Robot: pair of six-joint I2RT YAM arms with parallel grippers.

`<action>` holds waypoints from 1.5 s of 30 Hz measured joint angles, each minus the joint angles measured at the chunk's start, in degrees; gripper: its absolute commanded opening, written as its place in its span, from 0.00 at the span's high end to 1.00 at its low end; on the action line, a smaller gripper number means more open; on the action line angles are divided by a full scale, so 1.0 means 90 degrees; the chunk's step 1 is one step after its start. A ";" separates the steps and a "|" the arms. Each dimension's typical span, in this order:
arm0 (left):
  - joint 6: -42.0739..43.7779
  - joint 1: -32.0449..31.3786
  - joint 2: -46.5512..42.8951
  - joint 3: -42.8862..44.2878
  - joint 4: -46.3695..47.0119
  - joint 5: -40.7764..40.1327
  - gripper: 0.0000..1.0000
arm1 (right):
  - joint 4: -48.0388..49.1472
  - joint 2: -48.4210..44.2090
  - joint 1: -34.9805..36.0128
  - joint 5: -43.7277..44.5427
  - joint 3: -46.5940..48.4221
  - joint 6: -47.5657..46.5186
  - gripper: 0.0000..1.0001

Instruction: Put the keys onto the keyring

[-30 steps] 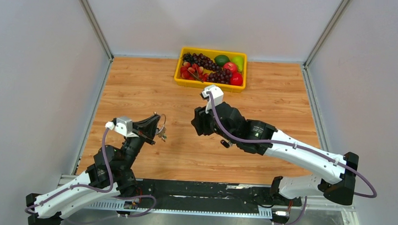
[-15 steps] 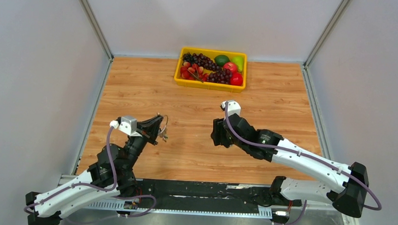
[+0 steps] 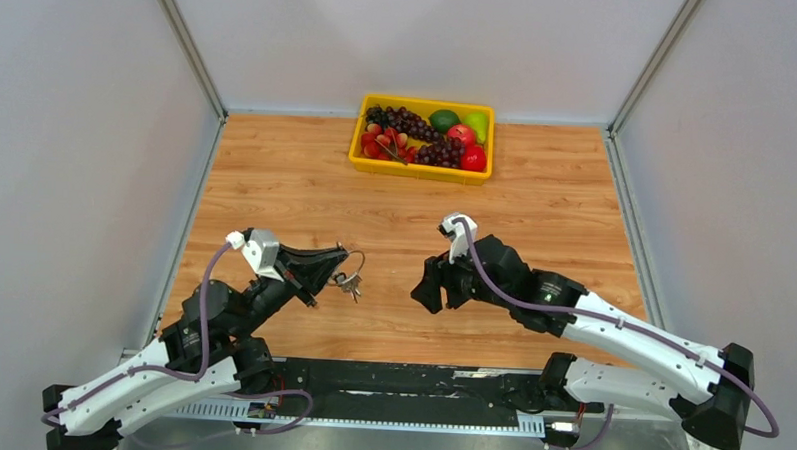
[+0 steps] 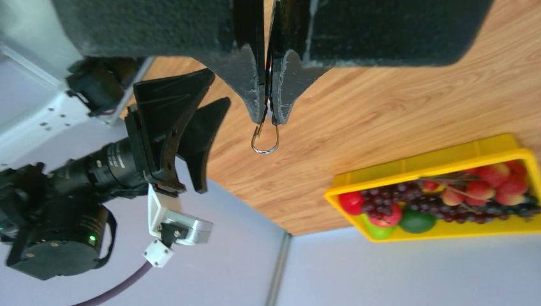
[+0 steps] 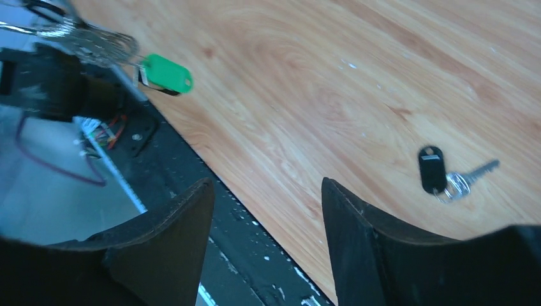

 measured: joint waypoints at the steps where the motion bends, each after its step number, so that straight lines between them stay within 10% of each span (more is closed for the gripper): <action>1: -0.0073 0.0000 0.0000 0.0051 -0.0029 0.0131 1.00 | 0.0090 -0.0117 0.0000 -0.0197 -0.0002 -0.0119 0.34; 11: -0.0845 0.0002 0.0204 0.0359 -0.0063 0.1120 1.00 | 0.1003 -0.0505 0.0588 -0.1134 0.0000 -0.1168 0.34; 32: -0.2244 0.0027 0.1919 -0.1547 0.1545 -0.0019 1.00 | 0.1052 -0.1613 0.1292 0.1173 -0.0690 -0.1025 0.33; 45: -0.2494 0.1438 0.3283 -0.2421 0.3201 0.0109 1.00 | 0.0945 -0.1022 0.1292 0.1294 -0.0935 -0.0724 0.33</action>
